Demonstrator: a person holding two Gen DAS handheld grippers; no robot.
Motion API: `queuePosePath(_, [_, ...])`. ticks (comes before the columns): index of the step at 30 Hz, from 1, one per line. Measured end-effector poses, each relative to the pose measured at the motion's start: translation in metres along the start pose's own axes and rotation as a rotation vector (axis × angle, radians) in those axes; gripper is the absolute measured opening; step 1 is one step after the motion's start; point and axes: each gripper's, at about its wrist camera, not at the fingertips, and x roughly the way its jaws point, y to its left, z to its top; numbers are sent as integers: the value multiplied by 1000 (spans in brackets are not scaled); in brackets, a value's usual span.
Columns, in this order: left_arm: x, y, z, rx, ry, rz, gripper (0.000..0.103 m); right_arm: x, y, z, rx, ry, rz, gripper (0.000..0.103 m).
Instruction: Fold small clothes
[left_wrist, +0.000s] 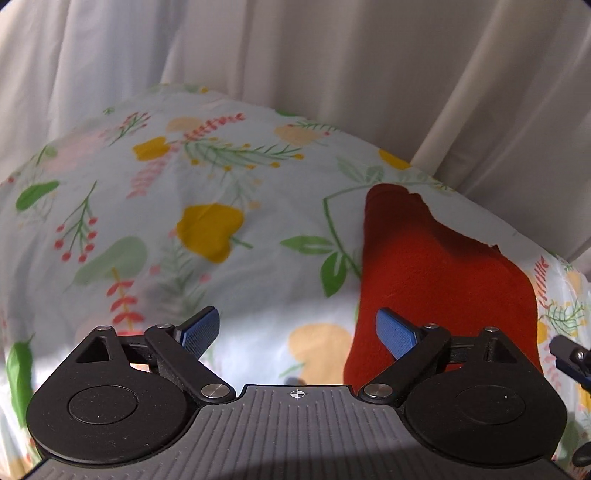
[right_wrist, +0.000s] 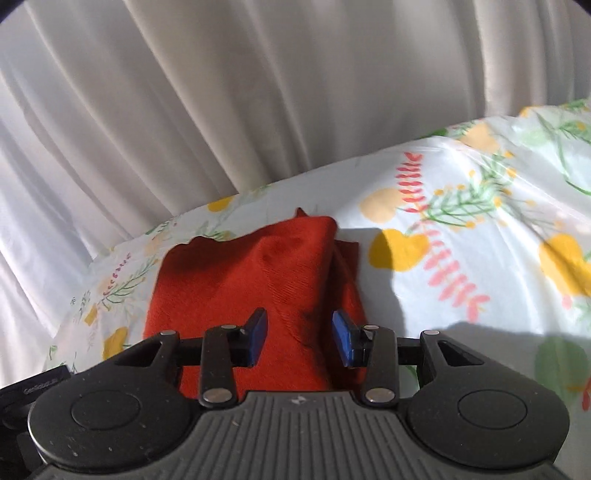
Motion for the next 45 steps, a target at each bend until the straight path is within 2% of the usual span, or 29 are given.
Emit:
queuePosePath(3, [20,-27,9,53,9,-3,96,29,26,13,-94,0,-12,38])
queuePosePath(7, [47,-52,14,90,9,-5,96,75,37,21,-159,43,-68,38])
queuePosePath(10, [64,-67,15,134,-4,5,99,93,40,17,-270,17,-130,38])
queuePosePath(12, [75,-71,14,138,-4,9,103,99,38,15,-302,3,-135,39])
queuePosePath(18, [94,-63,9,58,-24,-52,103,103,36,4,-380,-79,-128,43])
queuePosePath(21, [92,-59,9,54,-22,-71,103,101,34,1,-365,-107,-114,43])
queuePosePath(27, [57,-40,-10,52,29,-123,103,64,31,-18,-320,-78,-111,46])
queuePosePath(28, [49,-35,-18,61,37,-135,103,54,30,-25,-321,-73,-112,51])
queuePosePath(31, [26,-18,-47,80,78,-171,103,31,19,-48,-277,5,-114,54])
queuePosePath(32, [22,-15,-55,101,117,-159,103,20,16,-55,-269,15,-103,56])
queuePosePath(34, [14,-11,-73,160,184,-131,103,6,17,-65,-317,76,-148,58])
queuePosePath(35, [12,-11,-82,189,213,-107,103,1,19,-68,-331,108,-175,69])
queuePosePath(36, [9,-10,-89,218,237,-81,103,-3,18,-69,-319,168,-179,74])
queuePosePath(38, [1,-10,-102,279,242,-37,103,-8,17,-76,-298,274,-152,79])
queuePosePath(40, [-4,-11,-105,311,252,-18,103,-15,20,-84,-291,327,-144,88])
queuePosePath(43, [-13,-14,-101,318,234,5,103,-18,27,-88,-271,374,-171,96])
queuePosePath(45, [-16,-15,-95,297,236,29,103,-21,33,-85,-257,364,-187,99])
